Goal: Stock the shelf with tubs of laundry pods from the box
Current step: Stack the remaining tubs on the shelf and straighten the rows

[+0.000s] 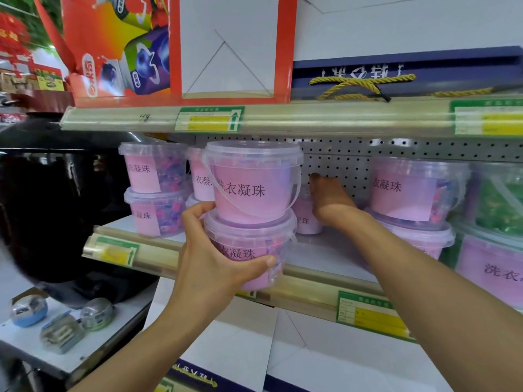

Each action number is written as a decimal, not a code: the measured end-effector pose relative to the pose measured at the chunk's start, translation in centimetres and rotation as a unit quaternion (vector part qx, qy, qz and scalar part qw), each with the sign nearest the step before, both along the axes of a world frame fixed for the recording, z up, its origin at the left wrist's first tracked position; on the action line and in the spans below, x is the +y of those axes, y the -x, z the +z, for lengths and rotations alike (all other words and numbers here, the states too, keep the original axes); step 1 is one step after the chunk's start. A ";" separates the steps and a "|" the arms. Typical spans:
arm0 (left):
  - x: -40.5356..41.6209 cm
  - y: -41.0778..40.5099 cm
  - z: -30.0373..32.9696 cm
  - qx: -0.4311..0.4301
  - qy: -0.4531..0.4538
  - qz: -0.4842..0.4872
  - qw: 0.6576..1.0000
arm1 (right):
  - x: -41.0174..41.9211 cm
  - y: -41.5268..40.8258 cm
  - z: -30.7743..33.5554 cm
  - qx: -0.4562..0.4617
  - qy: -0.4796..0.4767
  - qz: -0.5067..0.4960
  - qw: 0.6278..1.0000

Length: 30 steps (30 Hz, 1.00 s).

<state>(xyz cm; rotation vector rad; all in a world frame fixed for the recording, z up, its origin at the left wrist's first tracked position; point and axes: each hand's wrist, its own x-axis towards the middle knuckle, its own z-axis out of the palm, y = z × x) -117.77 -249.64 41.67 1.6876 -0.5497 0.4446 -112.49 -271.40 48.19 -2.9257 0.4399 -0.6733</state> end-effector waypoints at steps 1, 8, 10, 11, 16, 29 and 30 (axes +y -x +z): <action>-0.2 0.0 0.0 -0.001 -0.001 -0.002 1.000 | 0.0 0.0 0.0 -0.001 -0.001 0.000 1.000; -2.1 -0.1 0.1 -0.016 -0.008 -0.004 1.000 | 0.4 1.5 0.8 -0.013 -0.053 0.012 0.998; -2.7 -0.4 0.1 -0.016 -0.006 -0.004 1.000 | 0.4 3.2 1.4 -0.044 -0.071 0.024 0.996; -3.0 -0.6 0.1 -0.014 -0.005 -0.006 1.000 | 0.5 4.4 1.6 -0.067 -0.078 0.036 0.994; -5.1 -1.3 0.3 -0.019 -0.016 -0.009 1.000 | 1.3 10.3 0.3 -0.167 -0.130 0.113 0.971; -7.0 -3.3 -0.3 -0.032 -0.078 -0.029 0.996 | 0.8 9.1 -3.7 -0.099 -0.237 0.130 0.958; -6.8 -3.4 -0.4 -0.033 -0.088 -0.035 0.995 | 0.8 9.1 -3.9 -0.109 -0.241 0.129 0.956</action>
